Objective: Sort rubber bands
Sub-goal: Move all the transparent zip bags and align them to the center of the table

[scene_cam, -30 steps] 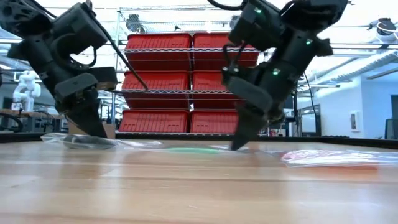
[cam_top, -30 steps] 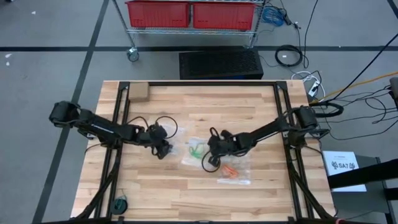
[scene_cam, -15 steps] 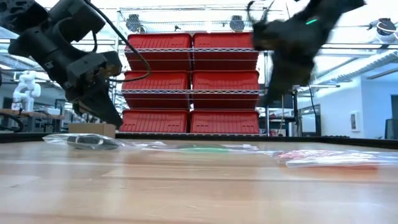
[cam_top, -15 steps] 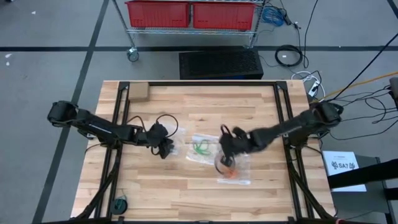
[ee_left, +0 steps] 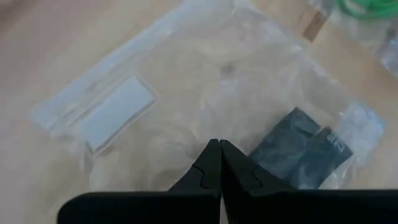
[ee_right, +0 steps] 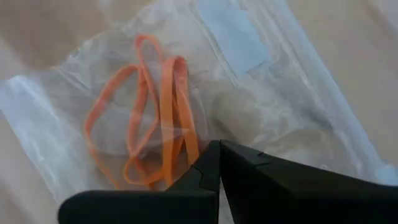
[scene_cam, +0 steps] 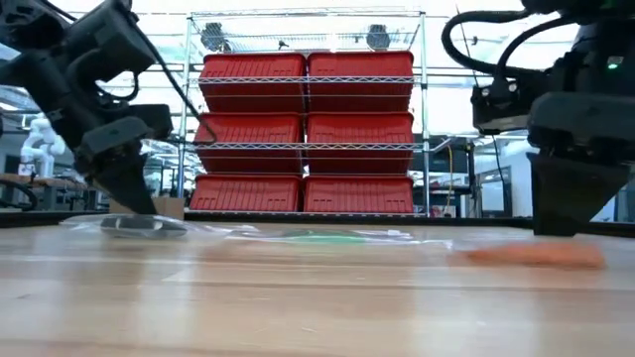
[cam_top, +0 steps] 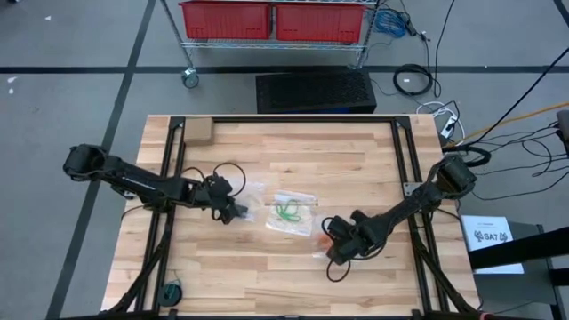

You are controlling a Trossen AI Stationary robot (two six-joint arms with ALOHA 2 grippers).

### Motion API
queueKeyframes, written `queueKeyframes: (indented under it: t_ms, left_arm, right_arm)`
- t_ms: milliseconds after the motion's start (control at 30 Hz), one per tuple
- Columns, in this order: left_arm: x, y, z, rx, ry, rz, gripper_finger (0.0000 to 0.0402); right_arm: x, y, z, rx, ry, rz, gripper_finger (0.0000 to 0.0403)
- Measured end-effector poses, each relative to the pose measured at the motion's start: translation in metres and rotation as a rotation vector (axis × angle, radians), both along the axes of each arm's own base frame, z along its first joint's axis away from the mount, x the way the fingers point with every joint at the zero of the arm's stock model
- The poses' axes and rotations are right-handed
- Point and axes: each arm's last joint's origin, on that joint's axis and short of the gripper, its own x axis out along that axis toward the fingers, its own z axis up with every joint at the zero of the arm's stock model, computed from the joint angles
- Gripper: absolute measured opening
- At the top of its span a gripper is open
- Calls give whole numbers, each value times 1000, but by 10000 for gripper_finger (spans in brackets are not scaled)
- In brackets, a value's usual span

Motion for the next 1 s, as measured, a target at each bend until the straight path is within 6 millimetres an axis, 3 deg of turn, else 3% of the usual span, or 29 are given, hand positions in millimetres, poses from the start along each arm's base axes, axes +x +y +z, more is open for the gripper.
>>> queueKeyframes:
  t_ms: [333,733,900,1000]
  left_arm:
    - [-8,-16,-7,-55,-31,56,1]
    - [-3,-30,-1,-70,-149,22,1]
    - [-4,-32,1,-52,-163,-2,1]
    - [7,-29,9,-2,-273,-26,1]
  right_arm:
    - [-10,-22,6,-109,129,1,0]
    - [-4,-38,7,-137,149,23,0]
    - [-8,-39,24,-167,74,1,0]
    - [-6,-40,40,-197,-54,-14,0]
